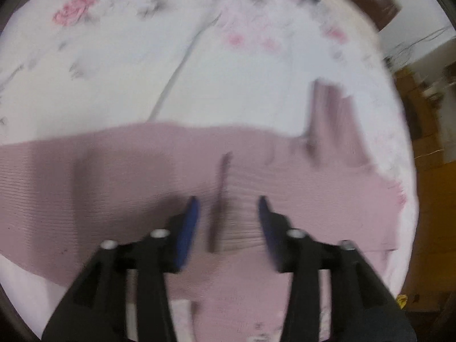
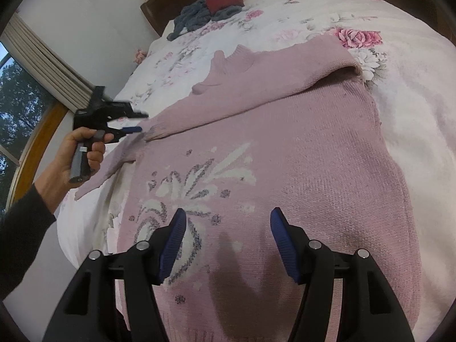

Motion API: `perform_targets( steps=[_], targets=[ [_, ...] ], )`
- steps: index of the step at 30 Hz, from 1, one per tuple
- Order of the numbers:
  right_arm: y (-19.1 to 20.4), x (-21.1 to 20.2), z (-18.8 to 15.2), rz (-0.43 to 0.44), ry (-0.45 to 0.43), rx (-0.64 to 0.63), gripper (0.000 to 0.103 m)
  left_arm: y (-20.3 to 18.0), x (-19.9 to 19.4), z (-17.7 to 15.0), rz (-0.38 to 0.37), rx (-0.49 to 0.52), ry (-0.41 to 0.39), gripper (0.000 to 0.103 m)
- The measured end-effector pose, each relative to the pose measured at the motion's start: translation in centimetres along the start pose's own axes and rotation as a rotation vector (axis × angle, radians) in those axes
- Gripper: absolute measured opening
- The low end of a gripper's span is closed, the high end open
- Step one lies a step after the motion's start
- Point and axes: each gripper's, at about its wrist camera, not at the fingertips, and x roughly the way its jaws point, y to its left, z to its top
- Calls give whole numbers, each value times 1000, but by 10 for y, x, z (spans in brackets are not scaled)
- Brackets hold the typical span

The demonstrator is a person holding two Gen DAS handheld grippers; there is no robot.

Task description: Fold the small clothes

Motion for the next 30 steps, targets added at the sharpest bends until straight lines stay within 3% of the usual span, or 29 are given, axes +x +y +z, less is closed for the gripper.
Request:
perform_targets(
  steps=[2,4,7,8,11,13,14,15,18,22,28,30],
  targets=[
    [2,2,-1,6,4,6,63,-12,1,-7,-116,3,13,46],
    [5,3,-1,15,12,11,63,-24,21,-17,-233,3,81,47],
    [15,-1,-4,20,19,-5,63,-26,54,-25,-139,9,126,45],
    [18,-2,-5,20,21,-11,63,-21,63,-26,-111,3,130,37],
    [25,-8,-10,18,25,-39,63,-12,65,-30,-137,-39,130,34],
    [26,-12,-12,14,28,-51,64,-3,50,-34,-144,-46,123,38],
    [27,-14,-13,14,29,-52,64,3,38,-37,-142,-44,111,44],
    [29,-16,-13,15,29,-55,64,10,27,-42,-145,-48,95,57],
    [36,-22,-15,27,19,-64,66,61,-34,-54,-118,-96,-38,88],
    [55,-20,-21,48,35,-100,67,145,-103,-64,-77,-229,-140,89],
    [84,-7,-26,67,74,-149,68,320,-214,-104,-99,-581,-388,89],
    [92,-3,-27,67,84,-162,68,362,-225,-116,-79,-667,-406,88]
  ],
)
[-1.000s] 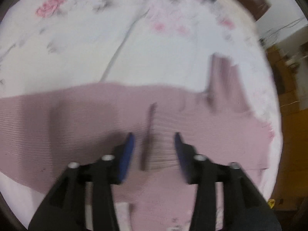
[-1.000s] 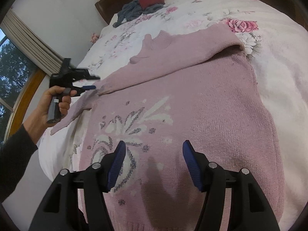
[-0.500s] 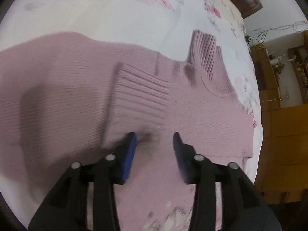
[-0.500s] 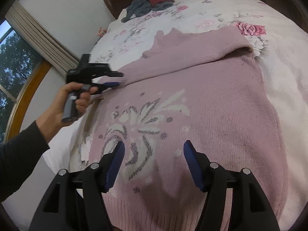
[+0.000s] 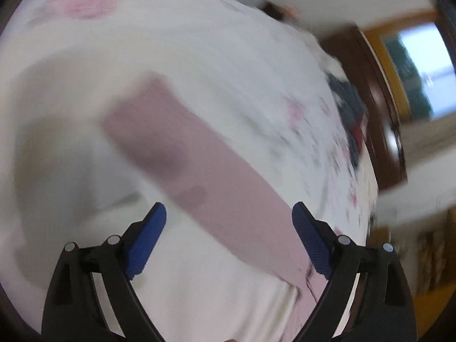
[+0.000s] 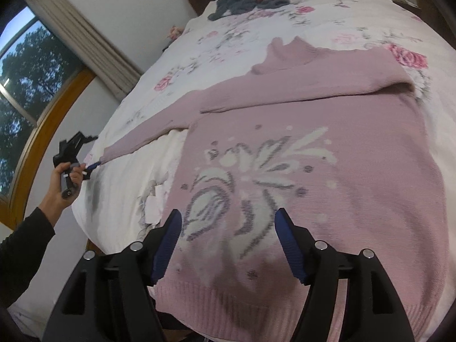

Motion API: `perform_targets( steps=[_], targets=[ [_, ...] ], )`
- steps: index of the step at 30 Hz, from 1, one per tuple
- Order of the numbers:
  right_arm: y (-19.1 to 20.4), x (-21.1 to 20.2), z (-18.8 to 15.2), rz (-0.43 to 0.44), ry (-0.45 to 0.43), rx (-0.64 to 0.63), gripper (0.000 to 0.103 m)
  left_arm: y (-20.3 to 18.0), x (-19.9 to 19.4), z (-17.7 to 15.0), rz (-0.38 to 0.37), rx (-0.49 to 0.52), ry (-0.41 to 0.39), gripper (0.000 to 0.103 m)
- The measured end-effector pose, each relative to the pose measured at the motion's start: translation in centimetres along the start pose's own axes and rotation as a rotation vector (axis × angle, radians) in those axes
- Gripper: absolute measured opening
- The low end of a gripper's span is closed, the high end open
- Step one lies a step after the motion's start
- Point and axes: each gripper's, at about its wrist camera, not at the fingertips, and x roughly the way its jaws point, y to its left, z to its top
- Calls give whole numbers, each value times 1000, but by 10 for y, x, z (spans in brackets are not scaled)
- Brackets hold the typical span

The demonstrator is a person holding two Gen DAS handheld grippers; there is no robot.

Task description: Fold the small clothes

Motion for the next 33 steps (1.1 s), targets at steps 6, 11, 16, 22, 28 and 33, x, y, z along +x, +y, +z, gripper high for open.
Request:
perform_targets(
  steps=[6,11,16,22,28,33],
  targets=[
    [16,16,3,-11,33,-28,69,40,18,27,-53,-101,10,86],
    [24,18,5,-18,31,-37,70,35,34,37,-32,-117,1,12],
    [25,21,5,-19,45,-25,70,16,30,36,-39,-74,-11,9],
    [24,3,11,-22,3,-18,70,-89,2,13,-206,121,-32,9],
    [10,-32,14,-23,-69,20,70,-234,5,-56,-356,336,33,8],
    [-12,-53,13,-31,-111,54,70,-320,30,-133,-395,489,102,9]
  ],
)
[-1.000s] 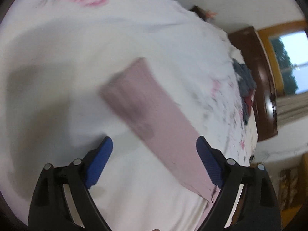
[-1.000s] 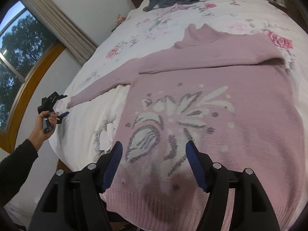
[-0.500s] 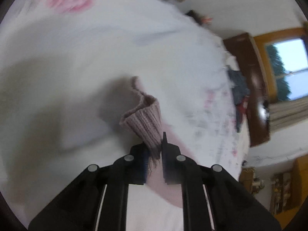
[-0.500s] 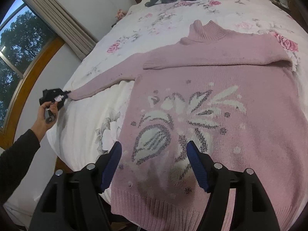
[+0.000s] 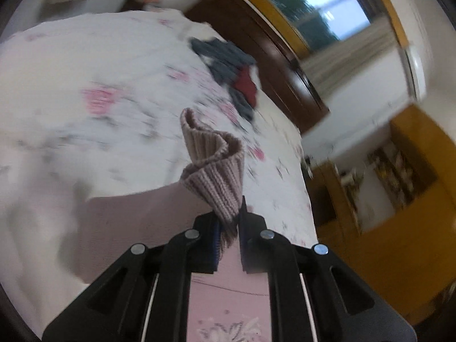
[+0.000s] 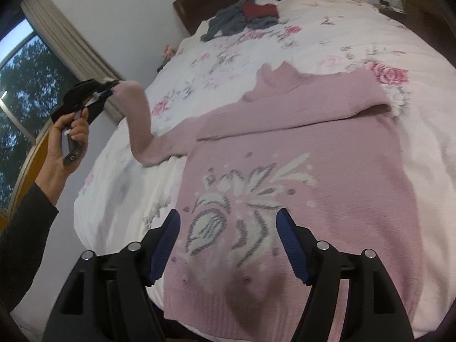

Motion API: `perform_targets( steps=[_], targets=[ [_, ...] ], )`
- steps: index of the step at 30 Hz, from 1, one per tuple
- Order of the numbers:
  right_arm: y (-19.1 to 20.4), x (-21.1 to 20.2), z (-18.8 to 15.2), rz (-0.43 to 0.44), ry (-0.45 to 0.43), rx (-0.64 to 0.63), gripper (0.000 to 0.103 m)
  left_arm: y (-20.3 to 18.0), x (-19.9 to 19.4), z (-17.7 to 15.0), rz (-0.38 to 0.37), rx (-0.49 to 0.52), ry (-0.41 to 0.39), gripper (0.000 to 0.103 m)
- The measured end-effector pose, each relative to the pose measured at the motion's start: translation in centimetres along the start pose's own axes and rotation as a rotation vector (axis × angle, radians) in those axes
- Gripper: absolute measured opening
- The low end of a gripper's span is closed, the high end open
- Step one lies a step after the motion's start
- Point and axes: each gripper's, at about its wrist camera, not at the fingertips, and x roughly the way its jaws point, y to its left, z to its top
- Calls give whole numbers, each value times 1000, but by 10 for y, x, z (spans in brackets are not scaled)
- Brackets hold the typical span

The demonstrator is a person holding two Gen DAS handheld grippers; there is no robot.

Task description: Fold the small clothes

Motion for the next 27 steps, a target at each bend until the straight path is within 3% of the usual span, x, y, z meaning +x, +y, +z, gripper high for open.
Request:
perform_targets(
  steps=[7,10,16,19,20,21,22,25,27],
  targets=[
    [-47,-16,10,-28,-44,80,71,-64,121,-74,7,125,192,8],
    [-67,-14,13,-38,-37,112,72,-70,167,-111,17,163,270,8],
    [-96,4,32,-55,-6,123,72,-60,258,-182,110,225,433,11],
    [-111,16,50,-23,19,162,76,-47,282,-196,129,227,509,23],
    [-118,23,61,2,34,190,77,-44,284,-197,128,224,517,37],
    [-123,28,69,18,41,210,78,-40,280,-198,120,220,510,60],
    [-128,33,79,34,44,231,78,-37,272,-195,113,218,491,68],
    [-148,65,119,157,76,333,79,-29,231,-192,66,210,452,77],
    [-160,93,138,222,119,396,73,-21,201,-192,60,193,447,82]
  ],
)
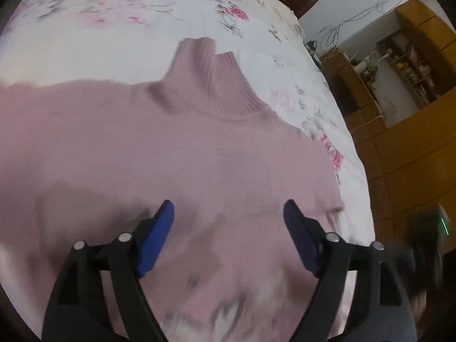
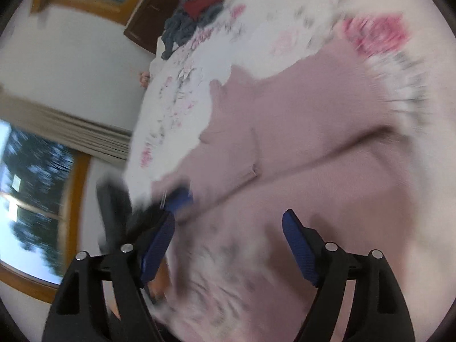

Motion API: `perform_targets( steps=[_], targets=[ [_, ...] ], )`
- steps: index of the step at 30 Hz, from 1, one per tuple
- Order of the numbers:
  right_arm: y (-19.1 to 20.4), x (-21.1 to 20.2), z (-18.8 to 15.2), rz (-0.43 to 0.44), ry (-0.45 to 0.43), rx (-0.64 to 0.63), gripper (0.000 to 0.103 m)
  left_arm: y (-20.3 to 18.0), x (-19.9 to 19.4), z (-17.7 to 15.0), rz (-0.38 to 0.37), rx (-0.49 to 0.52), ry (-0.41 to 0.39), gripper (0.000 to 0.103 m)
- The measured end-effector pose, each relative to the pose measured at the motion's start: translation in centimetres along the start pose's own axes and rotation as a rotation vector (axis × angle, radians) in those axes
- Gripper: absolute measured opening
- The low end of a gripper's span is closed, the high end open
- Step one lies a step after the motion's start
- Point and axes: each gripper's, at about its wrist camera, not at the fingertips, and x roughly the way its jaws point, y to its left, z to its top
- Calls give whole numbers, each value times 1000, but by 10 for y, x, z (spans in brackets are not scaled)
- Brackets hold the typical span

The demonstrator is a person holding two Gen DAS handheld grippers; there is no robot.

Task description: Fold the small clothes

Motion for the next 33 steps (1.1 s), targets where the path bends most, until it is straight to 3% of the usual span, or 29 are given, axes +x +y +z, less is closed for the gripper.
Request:
perform_targets(
  steps=[3,8,12,15,16,17,21,27,33],
  targets=[
    [-18,49,36,26,83,98,59,14,-34,-35,-22,-28,5,84],
    [-31,115,57,-50,196,127,58,44,-73,-91,-59,-88,10,85],
    [-19,129,62,-52,220,106,58,61,-86,-112,-90,-153,3,85],
    [-7,140,62,-71,260,75,42,65,-91,-116,-108,-175,-13,85],
    [-4,143,61,-77,270,63,18,66,-90,-115,-112,-184,-15,85],
    [3,144,62,-99,272,37,10,68,-93,-116,-116,-192,-19,85],
    [37,119,70,-116,208,-59,9,75,-108,-111,-120,-219,-42,85],
    [92,41,98,-147,86,-228,8,88,-146,-75,-143,-254,-124,85],
    [91,-3,119,-218,39,-277,8,85,-153,-29,-185,-268,-148,84]
  ],
)
